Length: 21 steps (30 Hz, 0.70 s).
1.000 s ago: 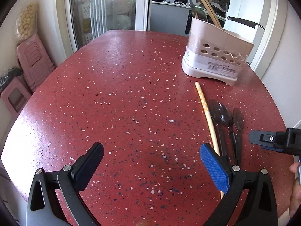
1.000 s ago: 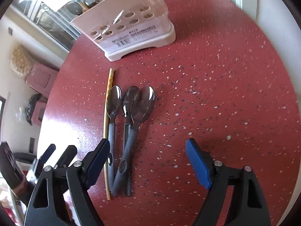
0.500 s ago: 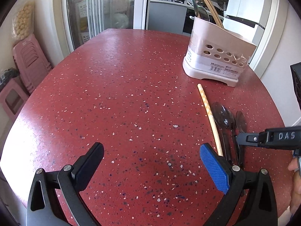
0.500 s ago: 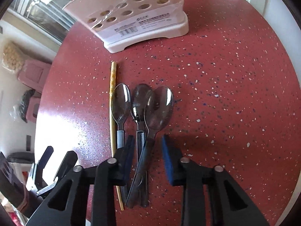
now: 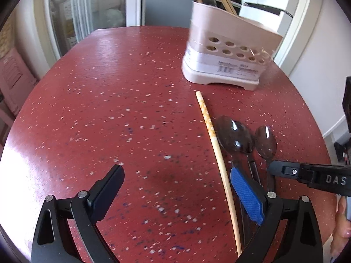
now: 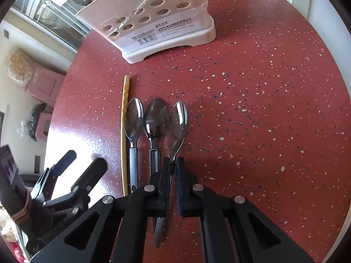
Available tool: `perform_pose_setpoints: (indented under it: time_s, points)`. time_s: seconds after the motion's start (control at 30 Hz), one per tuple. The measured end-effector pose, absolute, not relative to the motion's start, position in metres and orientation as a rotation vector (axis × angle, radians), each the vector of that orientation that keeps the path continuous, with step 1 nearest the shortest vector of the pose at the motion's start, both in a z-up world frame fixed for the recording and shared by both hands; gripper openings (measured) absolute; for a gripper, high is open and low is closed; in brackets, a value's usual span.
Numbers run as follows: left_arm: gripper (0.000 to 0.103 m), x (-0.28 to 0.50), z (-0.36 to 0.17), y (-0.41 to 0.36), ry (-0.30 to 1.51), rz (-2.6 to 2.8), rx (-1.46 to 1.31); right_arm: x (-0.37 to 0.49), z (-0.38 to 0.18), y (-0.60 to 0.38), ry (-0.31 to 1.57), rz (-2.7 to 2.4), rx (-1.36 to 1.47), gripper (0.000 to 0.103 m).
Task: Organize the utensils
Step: 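Close the right tool on a silver spoon with a dark handle, then close the left tool on the yellow-patterned chopstick while the right tool holds the spoon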
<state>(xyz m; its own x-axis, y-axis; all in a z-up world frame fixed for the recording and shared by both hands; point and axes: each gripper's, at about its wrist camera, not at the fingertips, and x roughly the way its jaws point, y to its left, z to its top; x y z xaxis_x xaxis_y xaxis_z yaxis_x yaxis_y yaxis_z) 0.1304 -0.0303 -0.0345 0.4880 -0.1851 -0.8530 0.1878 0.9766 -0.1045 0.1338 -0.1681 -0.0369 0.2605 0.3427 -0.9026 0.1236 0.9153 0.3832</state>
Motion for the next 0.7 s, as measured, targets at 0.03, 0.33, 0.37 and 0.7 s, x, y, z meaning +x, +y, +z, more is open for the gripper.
perform_pose_setpoints:
  time_s: [0.03,0.33,0.37,0.7]
  points:
    - [0.103,0.131,-0.036,-0.035,1.041,-0.22,0.024,0.133,-0.038,-0.171,1.307,0.157,0.417,0.005]
    - [0.103,0.139,-0.05,-0.045,1.097,-0.191,0.064,0.132,-0.044,-0.189,1.306,0.189,0.443,0.005]
    - [0.103,0.14,-0.051,-0.045,1.101,-0.188,0.069,0.132,-0.044,-0.19,1.307,0.197,0.444,0.005]
    - [0.103,0.146,-0.05,-0.041,1.094,-0.167,0.117,0.139,-0.041,-0.184,1.338,0.207,0.427,0.019]
